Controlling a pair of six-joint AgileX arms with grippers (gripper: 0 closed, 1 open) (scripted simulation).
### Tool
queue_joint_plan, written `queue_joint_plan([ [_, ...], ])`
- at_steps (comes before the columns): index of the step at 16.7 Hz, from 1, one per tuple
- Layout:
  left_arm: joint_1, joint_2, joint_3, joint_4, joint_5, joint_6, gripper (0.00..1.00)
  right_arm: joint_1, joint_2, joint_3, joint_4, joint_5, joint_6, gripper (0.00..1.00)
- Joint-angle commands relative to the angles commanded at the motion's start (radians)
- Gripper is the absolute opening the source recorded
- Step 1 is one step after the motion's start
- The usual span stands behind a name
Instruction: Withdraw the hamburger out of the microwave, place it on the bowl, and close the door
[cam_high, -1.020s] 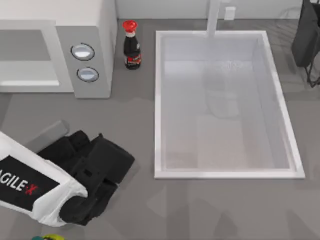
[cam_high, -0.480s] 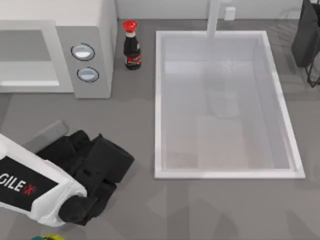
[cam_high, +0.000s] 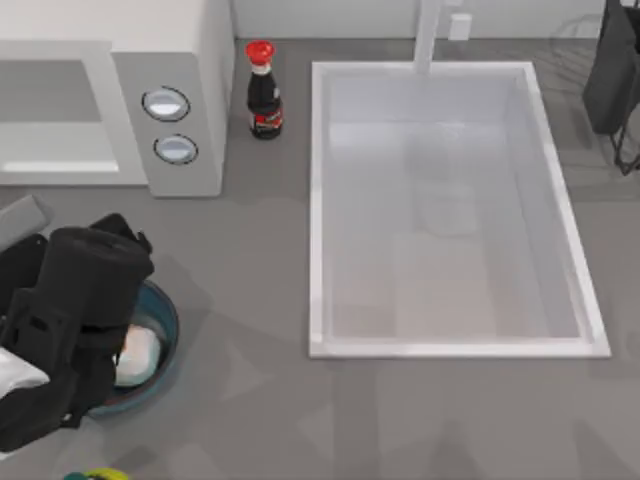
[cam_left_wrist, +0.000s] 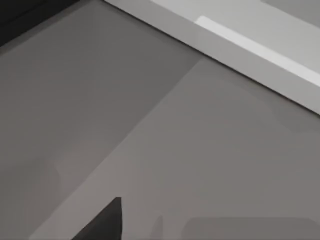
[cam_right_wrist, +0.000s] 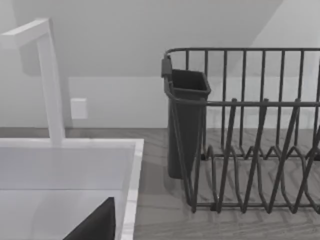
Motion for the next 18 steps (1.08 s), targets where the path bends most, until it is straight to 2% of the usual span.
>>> queue_joint_plan([
  [8,0.307,-0.882,-0.24,-0.103,0.499,0.46,1.0,0.0,0.0,0.0,0.0,0.0,0.0,1.0],
  [12,0.444,-1.189,-0.34,-0.149,0.719,0.664,1.0,0.0,0.0,0.0,0.0,0.0,0.0,1.0],
  [15,0.51,-1.31,-0.389,-0.171,0.825,0.762,1.0,0.0,0.0,0.0,0.0,0.0,0.0,1.0],
  [18,0.525,-1.335,-0.401,-0.176,0.849,0.785,1.0,0.0,0.0,0.0,0.0,0.0,0.0,1.0],
])
